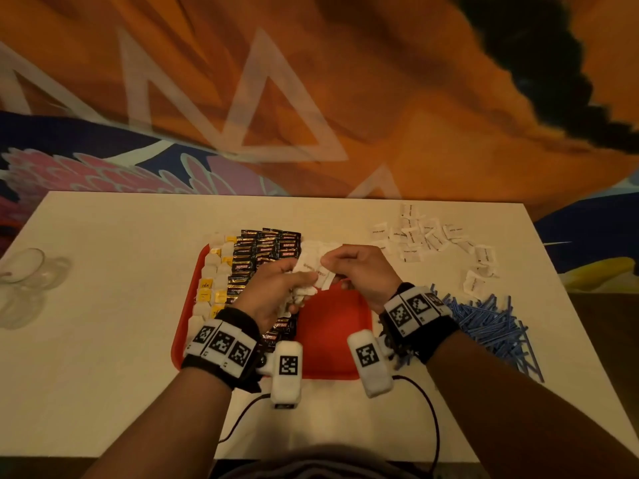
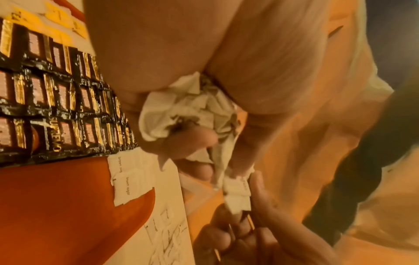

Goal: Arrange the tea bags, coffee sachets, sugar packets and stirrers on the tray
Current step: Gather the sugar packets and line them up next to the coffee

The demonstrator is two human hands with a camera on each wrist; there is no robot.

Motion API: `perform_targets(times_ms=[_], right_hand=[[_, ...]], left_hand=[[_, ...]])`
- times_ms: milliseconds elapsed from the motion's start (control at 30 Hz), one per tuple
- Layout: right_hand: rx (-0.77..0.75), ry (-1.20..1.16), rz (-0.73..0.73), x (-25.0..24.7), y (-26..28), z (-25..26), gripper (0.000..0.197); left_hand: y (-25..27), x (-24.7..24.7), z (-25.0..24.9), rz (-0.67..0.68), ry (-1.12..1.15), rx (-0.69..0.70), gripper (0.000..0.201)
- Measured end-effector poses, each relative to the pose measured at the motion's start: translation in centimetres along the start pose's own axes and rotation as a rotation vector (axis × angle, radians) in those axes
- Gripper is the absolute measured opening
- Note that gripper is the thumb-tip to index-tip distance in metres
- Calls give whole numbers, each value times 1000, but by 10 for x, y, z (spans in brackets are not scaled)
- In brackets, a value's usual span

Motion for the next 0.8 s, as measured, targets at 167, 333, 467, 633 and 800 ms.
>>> perform_targets(times_ms=[167, 333, 467, 633, 800], right_hand=[[-67, 65, -61, -7, 0, 10, 13], [46, -112, -174, -10, 0, -12, 21], [34, -56, 20, 18, 3, -20, 11], [51, -77, -37, 9, -7, -22, 25], [51, 29, 28, 13, -14, -29, 12]], left_hand=[[0, -13, -1, -118, 20, 50, 21], [-1, -18, 1, -190, 123, 74, 20], [-2, -21, 5, -216, 146, 57, 26], [-3, -33, 11, -278, 128, 34, 30], [-7, -42, 7, -311, 15, 131, 23]])
Point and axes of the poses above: each hand's wrist, its own y-axis away from the middle knuckle, its own x-axis out of the palm, z = x × y, the point moved 10 cm from there along -y, towards the middle knuckle, and after that the axes turned 4 degrees about -z, right-handed, at the moved point
